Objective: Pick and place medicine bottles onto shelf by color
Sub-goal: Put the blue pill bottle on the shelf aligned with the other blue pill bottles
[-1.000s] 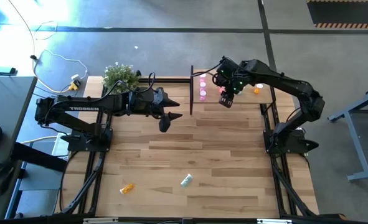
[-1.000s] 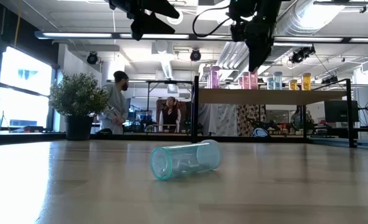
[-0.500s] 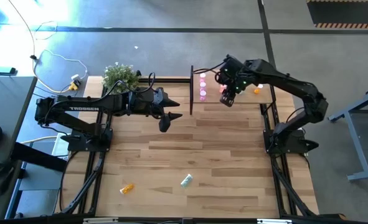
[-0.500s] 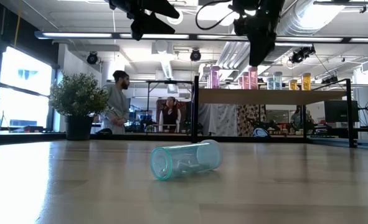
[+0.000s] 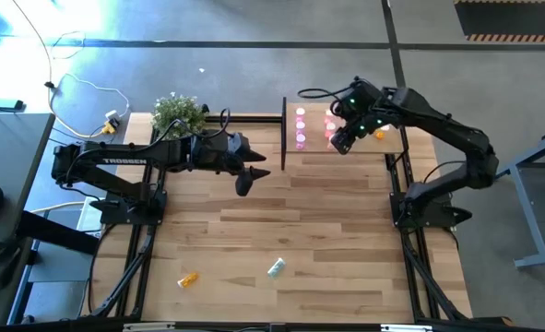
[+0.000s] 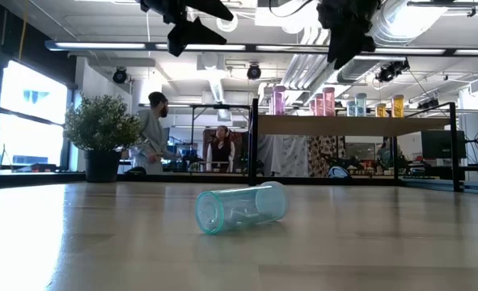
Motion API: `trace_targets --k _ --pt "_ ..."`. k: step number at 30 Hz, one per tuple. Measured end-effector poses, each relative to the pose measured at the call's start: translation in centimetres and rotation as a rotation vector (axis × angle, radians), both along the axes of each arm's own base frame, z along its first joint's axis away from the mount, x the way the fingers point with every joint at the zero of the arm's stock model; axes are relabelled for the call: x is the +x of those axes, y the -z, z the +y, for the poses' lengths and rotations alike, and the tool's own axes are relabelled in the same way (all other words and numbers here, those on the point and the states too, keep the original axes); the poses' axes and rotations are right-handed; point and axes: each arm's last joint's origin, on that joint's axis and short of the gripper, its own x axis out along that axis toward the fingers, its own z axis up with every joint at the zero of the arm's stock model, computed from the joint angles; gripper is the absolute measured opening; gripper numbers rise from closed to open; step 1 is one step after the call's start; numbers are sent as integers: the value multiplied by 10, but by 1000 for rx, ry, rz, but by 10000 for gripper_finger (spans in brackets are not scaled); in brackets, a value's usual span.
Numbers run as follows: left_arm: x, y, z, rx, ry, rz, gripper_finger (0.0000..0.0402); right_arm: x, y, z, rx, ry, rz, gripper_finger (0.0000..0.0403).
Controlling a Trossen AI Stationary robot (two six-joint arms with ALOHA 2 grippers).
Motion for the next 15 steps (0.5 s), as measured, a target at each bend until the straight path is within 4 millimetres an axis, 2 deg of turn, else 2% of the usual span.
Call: trace_targets --k 7,15 --pt "7 3 -24 -74 33 -3 241 -2 -11 26 77 51 -83 163" --pt "27 25 -67 -127 121 68 241 6 -8 59 172 49 -52 163"
